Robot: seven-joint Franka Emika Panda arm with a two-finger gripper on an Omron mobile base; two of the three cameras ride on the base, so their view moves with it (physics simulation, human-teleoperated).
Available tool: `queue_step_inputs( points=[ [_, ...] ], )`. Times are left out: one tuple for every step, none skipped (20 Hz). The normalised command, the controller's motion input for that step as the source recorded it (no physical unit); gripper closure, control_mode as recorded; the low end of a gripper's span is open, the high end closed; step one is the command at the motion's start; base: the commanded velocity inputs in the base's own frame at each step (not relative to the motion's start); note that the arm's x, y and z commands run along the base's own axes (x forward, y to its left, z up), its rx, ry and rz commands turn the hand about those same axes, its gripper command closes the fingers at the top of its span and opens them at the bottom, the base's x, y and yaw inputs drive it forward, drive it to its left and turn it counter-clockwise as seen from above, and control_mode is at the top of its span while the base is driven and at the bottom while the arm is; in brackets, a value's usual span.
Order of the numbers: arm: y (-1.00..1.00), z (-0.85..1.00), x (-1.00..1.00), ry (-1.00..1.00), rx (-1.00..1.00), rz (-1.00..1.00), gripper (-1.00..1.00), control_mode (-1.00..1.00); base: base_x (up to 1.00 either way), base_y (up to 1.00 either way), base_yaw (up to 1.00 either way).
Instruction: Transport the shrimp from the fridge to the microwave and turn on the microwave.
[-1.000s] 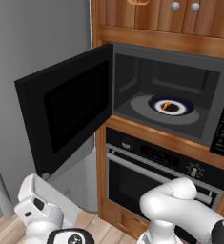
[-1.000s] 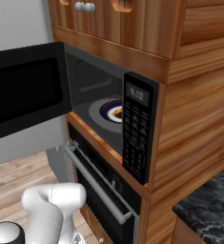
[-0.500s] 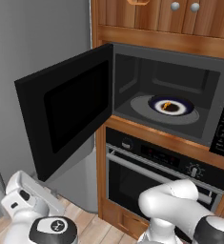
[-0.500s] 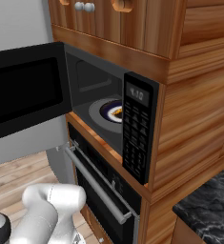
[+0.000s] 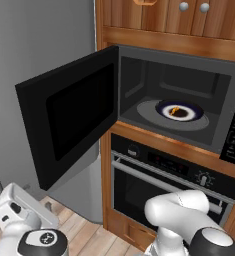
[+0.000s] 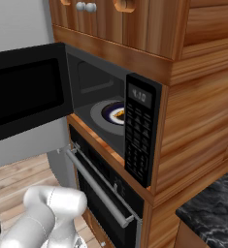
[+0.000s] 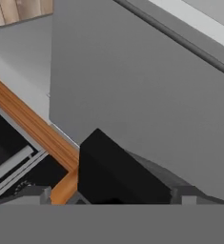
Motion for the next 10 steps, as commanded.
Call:
queue_step_inputs(
  points=[
    [0.00,-0.04,0.30,0.00,0.00,0.00,-1.00,-1.00,0.00,0.00,0.00],
    [0.00,0.00,0.29,0.00,0.01,0.00,-1.00,-1.00,0.00,0.00,0.00],
    [0.00,0.00,0.21,-0.01,0.03,0.00,-1.00,-1.00,0.00,0.00,0.00],
    [0.00,0.00,0.26,-0.01,0.03,0.00,-1.00,-1.00,0.00,0.00,0.00],
    [0.00,0.00,0.29,0.00,0.04,0.00,-1.00,-1.00,0.00,0.00,0.00],
    [0.00,0.00,0.24,-0.01,0.05,0.00,-1.00,-1.00,0.00,0.00,0.00],
    [0.00,0.00,0.21,-0.01,0.05,0.00,-1.00,-1.00,0.00,0.00,0.00],
    [0.00,0.00,0.24,-0.01,0.03,0.00,-1.00,-1.00,0.00,0.00,0.00],
    [0.00,-0.07,0.24,0.00,0.03,0.00,-1.00,-1.00,0.00,0.00,0.00],
    [0.00,-0.10,0.22,0.00,0.02,0.00,-1.00,-1.00,0.00,0.00,0.00]
  ],
)
